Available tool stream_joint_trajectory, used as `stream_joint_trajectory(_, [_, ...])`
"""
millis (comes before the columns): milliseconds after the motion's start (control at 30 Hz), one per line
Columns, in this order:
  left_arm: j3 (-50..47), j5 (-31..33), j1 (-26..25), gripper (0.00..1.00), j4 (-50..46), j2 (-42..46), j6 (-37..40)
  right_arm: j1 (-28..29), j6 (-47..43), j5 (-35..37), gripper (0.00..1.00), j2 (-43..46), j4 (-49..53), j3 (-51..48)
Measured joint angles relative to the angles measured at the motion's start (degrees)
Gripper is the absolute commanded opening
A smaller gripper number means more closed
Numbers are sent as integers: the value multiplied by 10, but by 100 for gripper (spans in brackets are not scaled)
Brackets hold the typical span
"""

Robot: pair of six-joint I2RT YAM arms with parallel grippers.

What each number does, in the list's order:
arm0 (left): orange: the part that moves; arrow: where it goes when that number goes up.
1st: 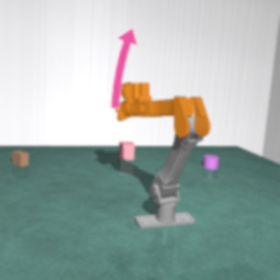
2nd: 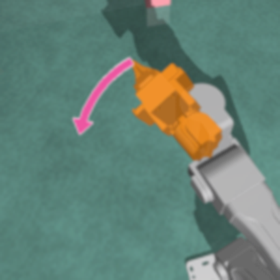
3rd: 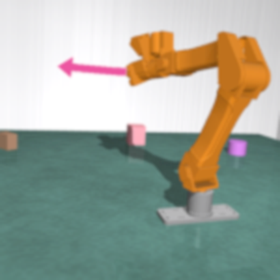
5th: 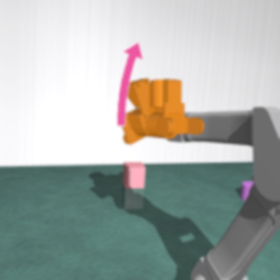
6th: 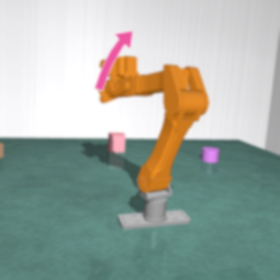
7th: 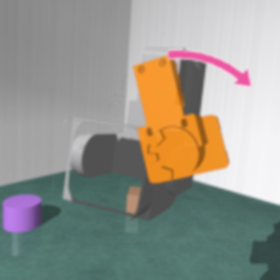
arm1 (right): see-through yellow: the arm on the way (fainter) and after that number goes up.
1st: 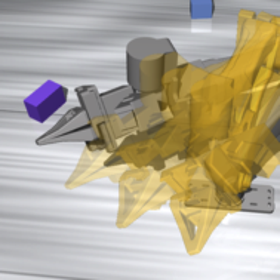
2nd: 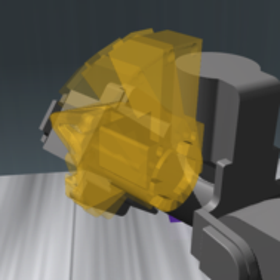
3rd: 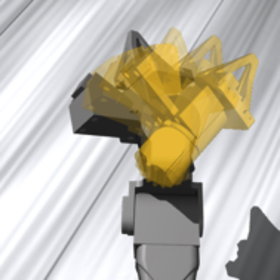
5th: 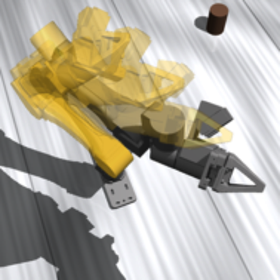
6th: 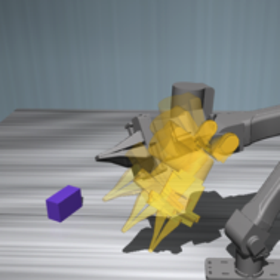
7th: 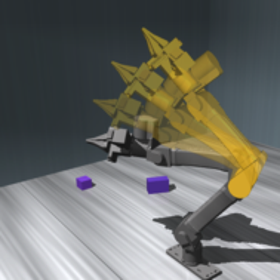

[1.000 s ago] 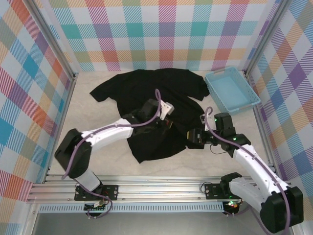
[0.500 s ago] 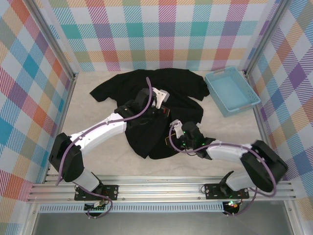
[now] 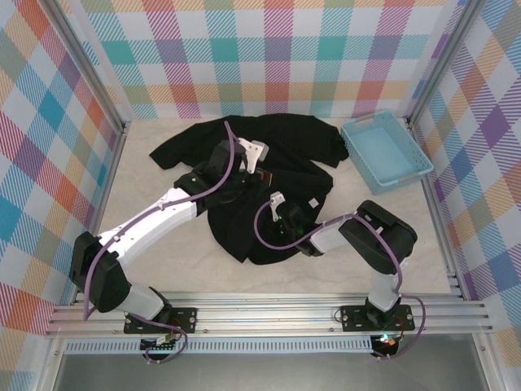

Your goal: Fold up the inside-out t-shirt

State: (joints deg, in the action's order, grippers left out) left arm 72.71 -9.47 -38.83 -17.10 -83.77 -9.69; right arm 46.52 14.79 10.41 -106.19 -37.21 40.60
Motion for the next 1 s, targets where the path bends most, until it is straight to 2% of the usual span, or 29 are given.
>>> stream_joint_trajectory(233, [4, -36, 0, 0, 0, 17, -22, -4, 17, 56, 18, -36, 62, 92])
stream_joint_trajectory(400, [9, -60, 0, 0, 10, 31, -32, -17, 34, 59, 20, -59, 87, 134])
stream_joint_trajectory(567, [9, -70, 0, 0, 20, 52, -40, -60, 54, 21, 22, -67, 92, 135])
stream_joint_trajectory(733, [9, -50, 0, 0, 21, 76, -40, -94, 56, -51, 24, -65, 64, 121])
stream_joint_trajectory(1000, [8, -90, -5, 0, 29, 79, -40, -97, 79, -84, 26, -65, 86, 142])
